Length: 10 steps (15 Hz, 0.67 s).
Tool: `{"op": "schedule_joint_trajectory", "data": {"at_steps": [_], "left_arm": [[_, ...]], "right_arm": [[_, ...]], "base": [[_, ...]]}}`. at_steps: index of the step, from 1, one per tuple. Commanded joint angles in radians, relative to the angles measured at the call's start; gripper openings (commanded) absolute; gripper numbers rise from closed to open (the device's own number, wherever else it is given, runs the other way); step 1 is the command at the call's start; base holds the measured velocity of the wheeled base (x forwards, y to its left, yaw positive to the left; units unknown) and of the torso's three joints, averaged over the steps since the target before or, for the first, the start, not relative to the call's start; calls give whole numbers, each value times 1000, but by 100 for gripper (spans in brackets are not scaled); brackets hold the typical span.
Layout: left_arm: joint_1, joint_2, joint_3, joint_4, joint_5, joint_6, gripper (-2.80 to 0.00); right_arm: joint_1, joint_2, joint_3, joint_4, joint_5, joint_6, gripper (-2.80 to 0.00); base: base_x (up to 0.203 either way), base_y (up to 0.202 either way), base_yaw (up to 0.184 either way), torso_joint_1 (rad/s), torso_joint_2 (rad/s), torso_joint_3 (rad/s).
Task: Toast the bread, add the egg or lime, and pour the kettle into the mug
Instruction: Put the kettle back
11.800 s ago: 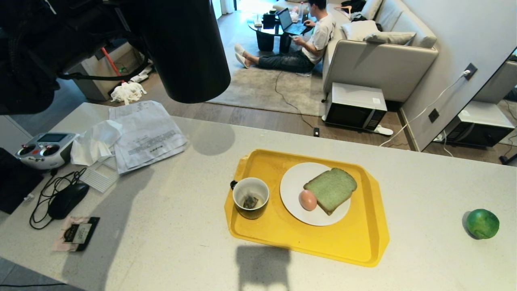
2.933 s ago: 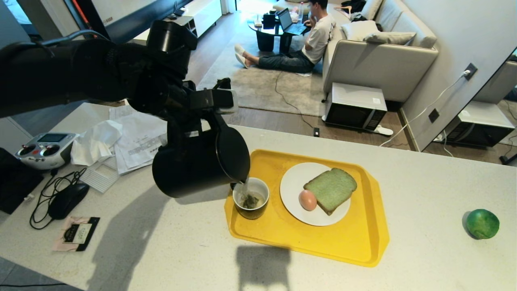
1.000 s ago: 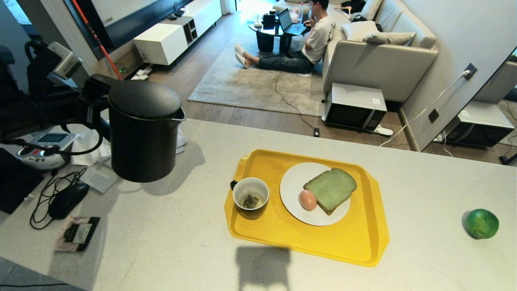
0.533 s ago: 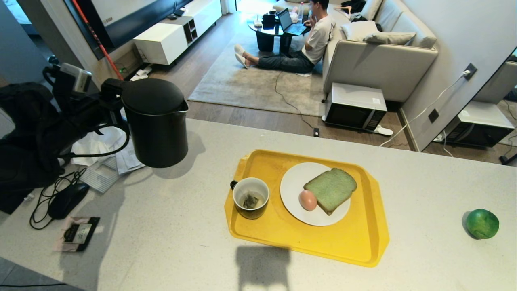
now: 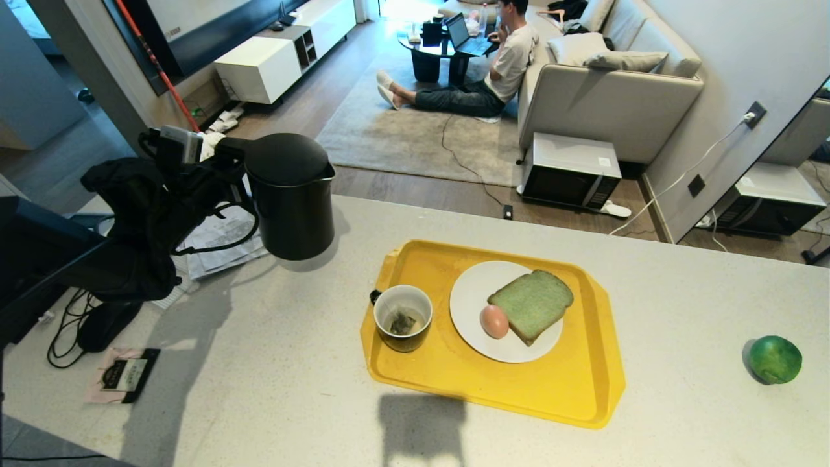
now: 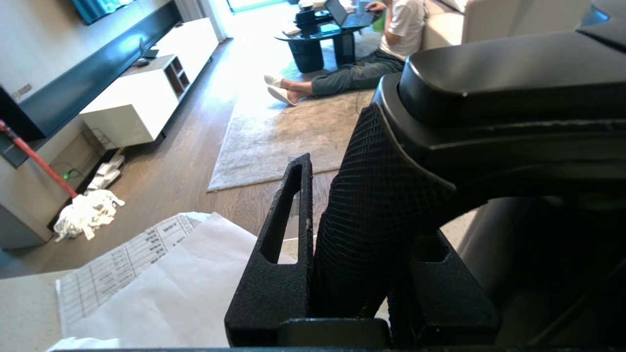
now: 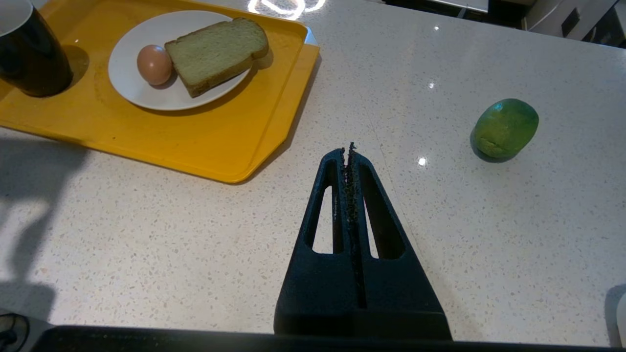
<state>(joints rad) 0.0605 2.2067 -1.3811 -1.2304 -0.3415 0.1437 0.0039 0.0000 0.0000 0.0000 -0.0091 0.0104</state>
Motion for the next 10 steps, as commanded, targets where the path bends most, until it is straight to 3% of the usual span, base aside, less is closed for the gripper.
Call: {"op": "schedule_joint_trajectory", "data": {"at_steps": [1, 10], "left_arm": [[-35, 77, -62, -7, 35, -4, -280], [-135, 212, -204, -11, 154, -32, -280]], "right_arm": [[1, 0, 2, 0, 0, -1, -280], [1, 0, 2, 0, 0, -1, -280]], "base": [[0, 0, 0, 0, 0, 0], [0, 0, 0, 0, 0, 0]]}}
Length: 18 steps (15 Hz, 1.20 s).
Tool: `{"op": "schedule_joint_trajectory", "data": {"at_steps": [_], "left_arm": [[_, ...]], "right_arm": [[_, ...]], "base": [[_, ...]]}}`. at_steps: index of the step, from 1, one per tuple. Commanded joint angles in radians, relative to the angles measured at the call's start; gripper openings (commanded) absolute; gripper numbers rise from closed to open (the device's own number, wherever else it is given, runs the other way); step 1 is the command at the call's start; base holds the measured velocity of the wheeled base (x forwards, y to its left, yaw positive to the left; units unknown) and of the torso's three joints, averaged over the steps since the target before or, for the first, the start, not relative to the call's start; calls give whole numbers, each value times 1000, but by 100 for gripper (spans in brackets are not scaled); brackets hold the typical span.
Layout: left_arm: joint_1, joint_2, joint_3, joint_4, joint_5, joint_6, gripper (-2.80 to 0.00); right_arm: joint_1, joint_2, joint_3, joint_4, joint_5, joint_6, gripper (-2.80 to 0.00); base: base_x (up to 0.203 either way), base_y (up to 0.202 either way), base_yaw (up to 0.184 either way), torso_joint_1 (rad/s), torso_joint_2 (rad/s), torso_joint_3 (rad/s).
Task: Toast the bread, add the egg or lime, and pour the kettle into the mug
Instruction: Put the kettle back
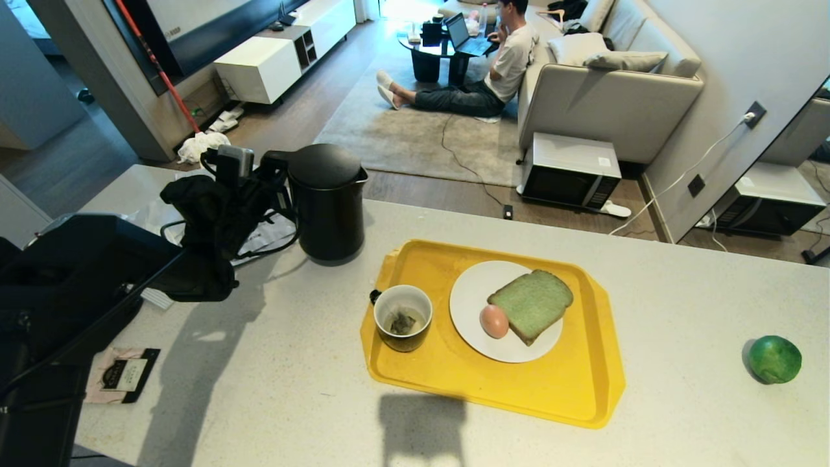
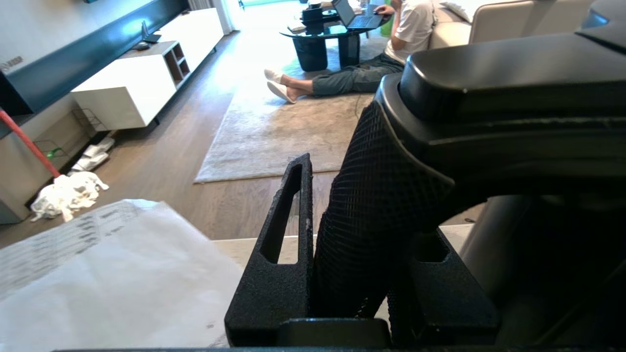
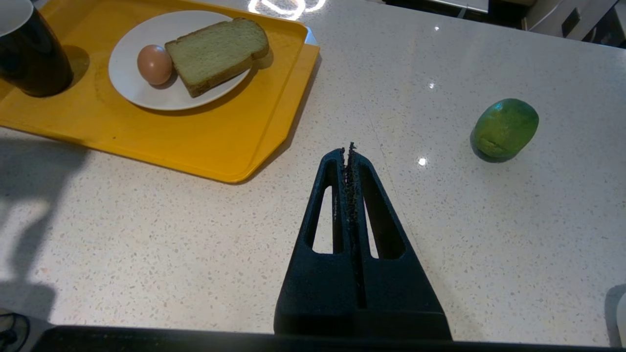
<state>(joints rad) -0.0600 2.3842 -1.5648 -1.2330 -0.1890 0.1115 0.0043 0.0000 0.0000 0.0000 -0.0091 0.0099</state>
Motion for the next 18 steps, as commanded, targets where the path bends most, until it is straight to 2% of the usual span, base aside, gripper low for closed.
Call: {"op": "schedule_joint_trajectory", "data": {"at_steps": [1, 5, 18], "left_arm": [[-21, 43, -28, -8, 1, 0, -280], [-51, 65, -38, -8, 32, -1, -280], [-58, 74, -34, -40, 40, 8, -280]], "right_arm": [[0, 0, 2, 0, 0, -1, -280], [0, 0, 2, 0, 0, 1, -280], [0, 0, 2, 0, 0, 0, -280]], "base": [[0, 0, 0, 0, 0, 0], [0, 0, 0, 0, 0, 0], [0, 0, 0, 0, 0, 0]]}}
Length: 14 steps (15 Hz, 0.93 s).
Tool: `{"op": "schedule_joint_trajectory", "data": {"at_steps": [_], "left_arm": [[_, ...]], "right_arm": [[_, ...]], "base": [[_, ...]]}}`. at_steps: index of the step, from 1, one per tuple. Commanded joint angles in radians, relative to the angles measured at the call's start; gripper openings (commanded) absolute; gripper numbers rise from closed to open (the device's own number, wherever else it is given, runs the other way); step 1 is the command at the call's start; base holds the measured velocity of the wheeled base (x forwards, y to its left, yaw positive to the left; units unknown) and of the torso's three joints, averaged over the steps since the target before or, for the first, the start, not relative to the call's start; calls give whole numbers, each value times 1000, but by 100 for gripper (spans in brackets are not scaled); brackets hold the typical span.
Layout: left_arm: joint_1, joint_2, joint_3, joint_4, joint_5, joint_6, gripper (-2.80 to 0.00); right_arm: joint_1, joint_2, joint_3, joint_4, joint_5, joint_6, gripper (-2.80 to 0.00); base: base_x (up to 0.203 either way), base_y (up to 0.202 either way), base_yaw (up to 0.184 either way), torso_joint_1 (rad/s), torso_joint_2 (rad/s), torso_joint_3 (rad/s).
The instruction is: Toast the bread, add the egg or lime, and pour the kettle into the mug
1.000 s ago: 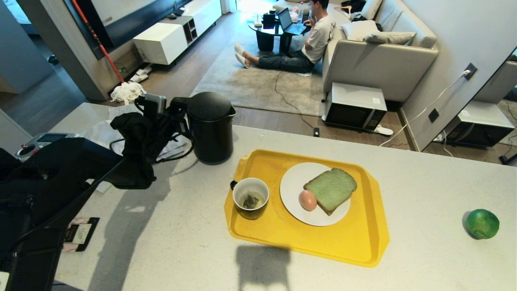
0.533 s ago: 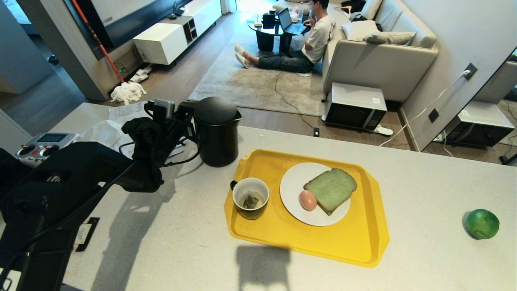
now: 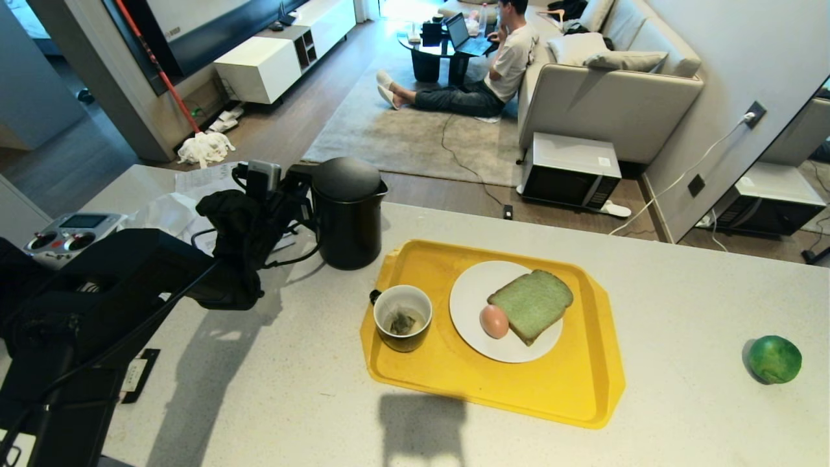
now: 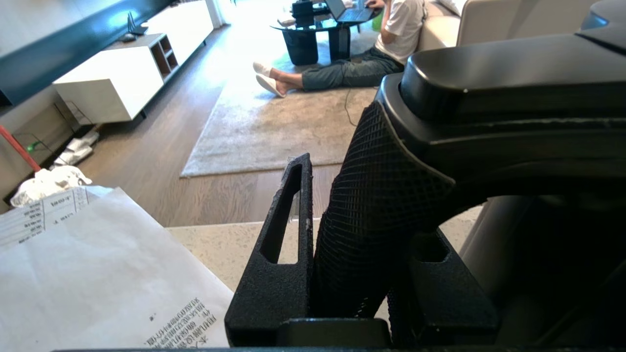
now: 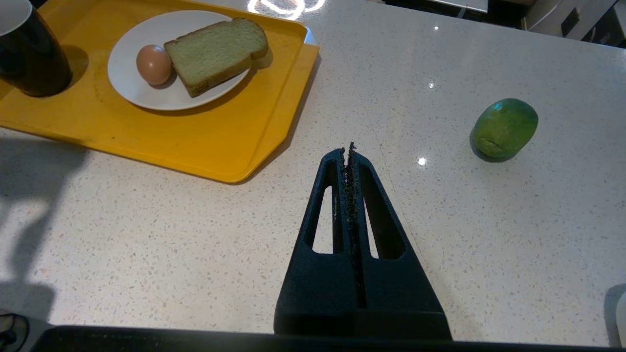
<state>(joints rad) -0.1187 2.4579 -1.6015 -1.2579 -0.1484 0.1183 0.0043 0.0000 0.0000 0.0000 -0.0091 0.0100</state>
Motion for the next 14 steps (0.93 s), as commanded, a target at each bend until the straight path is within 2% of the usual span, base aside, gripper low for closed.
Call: {"op": "schedule_joint_trajectory", "data": {"at_steps": [1, 2, 8, 14], "left_arm": [[1, 1, 5, -25, 0, 1, -280], [1, -2, 12, -27, 4, 3, 0], [1, -12, 59, -77, 23, 3, 0], [-1, -47, 221, -179, 22, 4, 0]], "right_arm": [[0, 0, 2, 0, 0, -1, -280], [0, 0, 2, 0, 0, 1, -280], [0, 0, 2, 0, 0, 0, -280], [0, 0, 2, 0, 0, 1, -280]], "base": [[0, 0, 0, 0, 0, 0], [0, 0, 0, 0, 0, 0], [0, 0, 0, 0, 0, 0], [0, 0, 0, 0, 0, 0]]}}
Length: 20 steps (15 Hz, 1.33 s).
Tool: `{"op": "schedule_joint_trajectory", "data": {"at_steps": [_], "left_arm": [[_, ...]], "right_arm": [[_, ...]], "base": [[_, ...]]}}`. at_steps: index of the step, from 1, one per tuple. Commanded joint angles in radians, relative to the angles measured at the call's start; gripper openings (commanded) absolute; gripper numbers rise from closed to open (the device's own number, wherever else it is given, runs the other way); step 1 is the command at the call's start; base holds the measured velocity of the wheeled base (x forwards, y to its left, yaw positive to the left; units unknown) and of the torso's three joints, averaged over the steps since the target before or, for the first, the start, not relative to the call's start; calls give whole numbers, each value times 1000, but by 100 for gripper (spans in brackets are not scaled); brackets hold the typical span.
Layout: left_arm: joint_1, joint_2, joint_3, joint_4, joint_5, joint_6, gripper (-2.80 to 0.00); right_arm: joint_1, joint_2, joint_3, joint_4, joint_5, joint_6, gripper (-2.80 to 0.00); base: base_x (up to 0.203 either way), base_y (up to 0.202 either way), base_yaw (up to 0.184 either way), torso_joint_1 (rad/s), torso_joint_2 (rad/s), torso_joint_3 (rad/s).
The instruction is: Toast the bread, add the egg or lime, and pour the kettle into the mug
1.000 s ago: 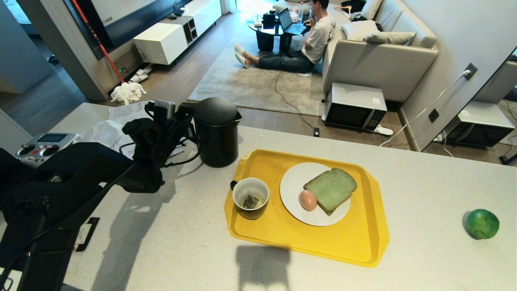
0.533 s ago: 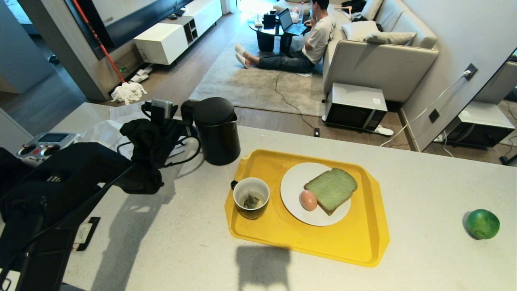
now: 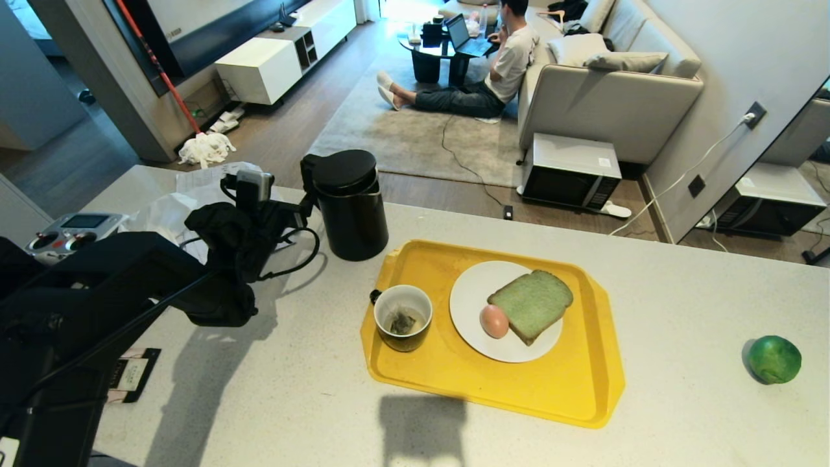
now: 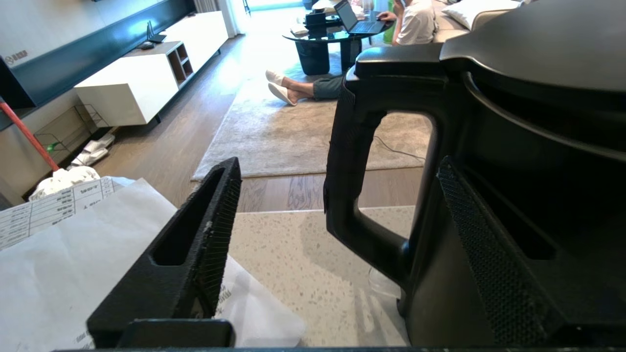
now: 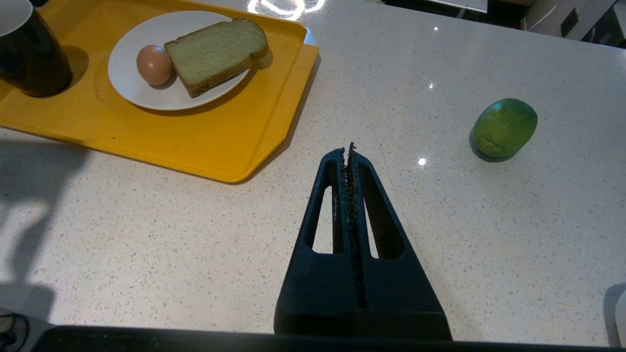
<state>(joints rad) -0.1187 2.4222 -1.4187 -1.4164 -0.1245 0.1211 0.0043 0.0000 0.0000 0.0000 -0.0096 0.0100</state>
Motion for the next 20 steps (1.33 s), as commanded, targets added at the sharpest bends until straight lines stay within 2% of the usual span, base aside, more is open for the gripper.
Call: {"op": "schedule_joint_trajectory", "data": {"at_steps": [1, 6, 9, 10, 13, 15, 17, 20], "left_arm": [[-2, -16, 67, -41, -1, 2, 0], [-1, -116, 253, -112, -3, 3, 0], [-1, -204, 285, -111, -6, 17, 0], [-1, -241, 297, -95, -6, 20, -280], [-8, -363, 330, -9, -8, 31, -280], [-18, -447, 333, 102, -7, 33, -280], [-31, -514, 293, 319, -7, 33, -280], [-55, -568, 57, 769, -10, 27, -280]], "right_arm": [[0, 0, 2, 0, 0, 1, -280], [0, 0, 2, 0, 0, -1, -280], [0, 0, 2, 0, 0, 1, -280], [0, 0, 2, 0, 0, -1, -280], [0, 0, 2, 0, 0, 0, -280], [0, 0, 2, 0, 0, 0, -280], [0, 0, 2, 0, 0, -1, -280], [0, 0, 2, 0, 0, -1, -280]], "base": [[0, 0, 0, 0, 0, 0], [0, 0, 0, 0, 0, 0], [0, 0, 0, 0, 0, 0], [0, 0, 0, 0, 0, 0], [0, 0, 0, 0, 0, 0], [0, 0, 0, 0, 0, 0], [0, 0, 0, 0, 0, 0], [0, 0, 0, 0, 0, 0]]}}
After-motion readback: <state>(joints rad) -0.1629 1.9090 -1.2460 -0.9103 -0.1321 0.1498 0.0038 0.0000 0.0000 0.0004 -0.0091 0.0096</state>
